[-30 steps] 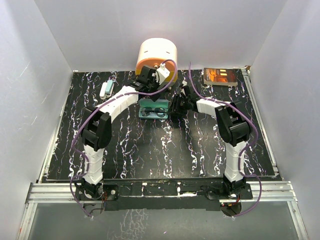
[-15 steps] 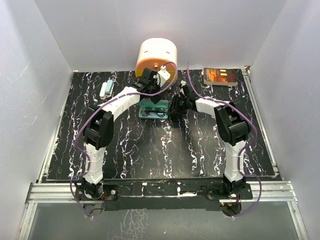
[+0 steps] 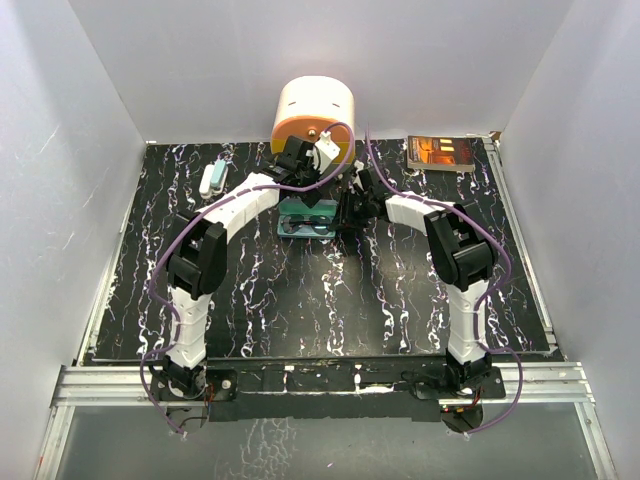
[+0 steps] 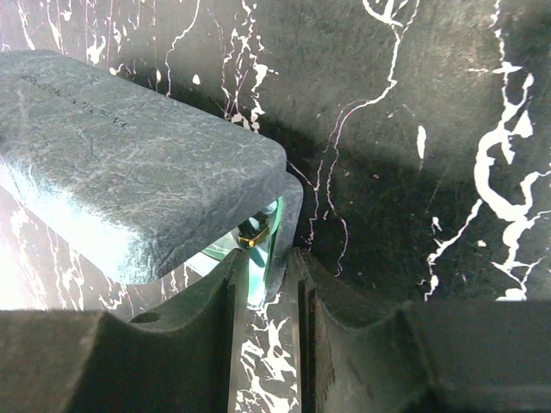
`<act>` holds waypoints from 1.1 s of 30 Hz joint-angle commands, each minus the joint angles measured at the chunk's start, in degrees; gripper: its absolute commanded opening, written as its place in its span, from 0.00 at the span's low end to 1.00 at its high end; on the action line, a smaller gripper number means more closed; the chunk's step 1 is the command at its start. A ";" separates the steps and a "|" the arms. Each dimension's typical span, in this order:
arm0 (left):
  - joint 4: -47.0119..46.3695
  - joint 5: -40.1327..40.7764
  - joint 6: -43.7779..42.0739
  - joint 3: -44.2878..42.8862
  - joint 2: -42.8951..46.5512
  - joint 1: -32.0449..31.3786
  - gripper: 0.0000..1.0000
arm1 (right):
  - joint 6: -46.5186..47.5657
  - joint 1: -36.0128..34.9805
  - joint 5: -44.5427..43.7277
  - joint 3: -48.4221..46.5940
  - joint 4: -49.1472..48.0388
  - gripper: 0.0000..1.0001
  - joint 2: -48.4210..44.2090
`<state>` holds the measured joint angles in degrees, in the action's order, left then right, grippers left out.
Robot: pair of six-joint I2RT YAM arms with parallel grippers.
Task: Organize the sunglasses
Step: Close the sunglasses case at the center of the board.
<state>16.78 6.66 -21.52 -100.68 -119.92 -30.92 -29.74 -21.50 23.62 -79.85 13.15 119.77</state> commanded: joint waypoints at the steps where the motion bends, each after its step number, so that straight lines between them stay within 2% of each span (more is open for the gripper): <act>1: 1.51 -1.63 1.04 -1.11 1.40 -0.19 0.97 | 1.49 -0.73 -1.62 -2.12 0.48 0.29 1.17; 9: 1.41 -2.23 1.38 0.28 2.33 -0.16 0.97 | 0.91 -0.74 -2.51 -0.64 0.20 0.17 0.39; 17: 1.47 -3.09 1.89 1.23 2.93 -0.15 0.97 | 0.16 -0.74 -1.39 0.79 -1.74 0.16 -0.24; 21: 1.96 -4.70 2.98 1.41 2.78 -0.15 0.97 | -0.13 -0.74 -1.47 0.65 -1.82 0.08 0.09; 33: 4.74 -10.27 6.55 6.01 4.57 -1.25 0.97 | -4.04 -0.78 -3.22 3.79 -3.72 0.08 0.04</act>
<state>16.32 1.15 -16.64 -97.54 -118.98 -30.76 -31.83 -21.76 22.46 -78.50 11.73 119.72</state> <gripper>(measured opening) 0.970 0.131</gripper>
